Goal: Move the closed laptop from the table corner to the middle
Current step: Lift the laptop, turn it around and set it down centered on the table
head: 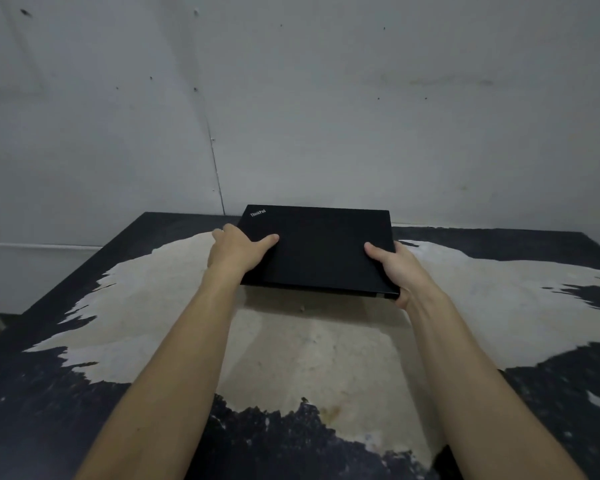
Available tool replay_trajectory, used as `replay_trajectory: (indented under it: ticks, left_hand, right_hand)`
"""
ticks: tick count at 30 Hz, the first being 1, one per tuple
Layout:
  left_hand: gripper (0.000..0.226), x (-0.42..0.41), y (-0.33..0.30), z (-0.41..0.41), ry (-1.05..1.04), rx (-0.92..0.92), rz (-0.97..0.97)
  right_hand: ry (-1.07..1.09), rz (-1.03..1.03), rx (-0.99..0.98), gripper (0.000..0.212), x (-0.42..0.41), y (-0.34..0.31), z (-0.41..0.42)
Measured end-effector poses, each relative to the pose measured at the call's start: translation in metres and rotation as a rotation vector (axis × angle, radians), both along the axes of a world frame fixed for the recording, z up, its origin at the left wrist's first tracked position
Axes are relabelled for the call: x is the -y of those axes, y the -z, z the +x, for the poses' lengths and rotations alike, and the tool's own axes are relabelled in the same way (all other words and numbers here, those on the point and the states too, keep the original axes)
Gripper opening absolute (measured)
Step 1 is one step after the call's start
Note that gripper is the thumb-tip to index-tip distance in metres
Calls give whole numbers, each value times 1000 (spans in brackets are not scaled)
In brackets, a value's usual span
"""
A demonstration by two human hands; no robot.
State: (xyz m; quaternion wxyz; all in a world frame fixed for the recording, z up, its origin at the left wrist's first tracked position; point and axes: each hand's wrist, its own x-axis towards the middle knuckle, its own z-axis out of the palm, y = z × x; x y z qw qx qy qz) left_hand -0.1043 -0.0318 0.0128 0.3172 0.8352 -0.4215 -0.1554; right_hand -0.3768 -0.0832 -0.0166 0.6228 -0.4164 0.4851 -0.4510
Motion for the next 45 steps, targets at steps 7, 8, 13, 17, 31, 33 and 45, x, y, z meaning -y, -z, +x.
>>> replay_trajectory:
  ticks: [7, 8, 13, 17, 31, 33, 45]
  left_hand:
    - [86, 5, 4, -20, -106, 229, -74]
    - [86, 6, 6, -22, -124, 220, -102]
    - [115, 7, 11, -34, -222, -12, -296]
    - [121, 9, 19, -45, -235, -561, -460]
    - [65, 24, 23, -83, -158, -1090, -664]
    - [60, 27, 24, -77, -152, -1101, -667]
    - [37, 3, 5, -36, 46, -1193, -542]
  right_hand:
    - [83, -24, 49, 49, -4, 1, 5]
    - [99, -27, 55, 49, -4, 1, 6]
    - [196, -35, 125, 47, -7, 4, 19]
    - [261, -32, 180, 30, -13, 4, 32]
    - [331, -20, 243, 42, -29, 7, 59]
    - [276, -35, 236, 46, -29, 4, 56]
    - [-71, 104, 171, 102, -9, -24, -37]
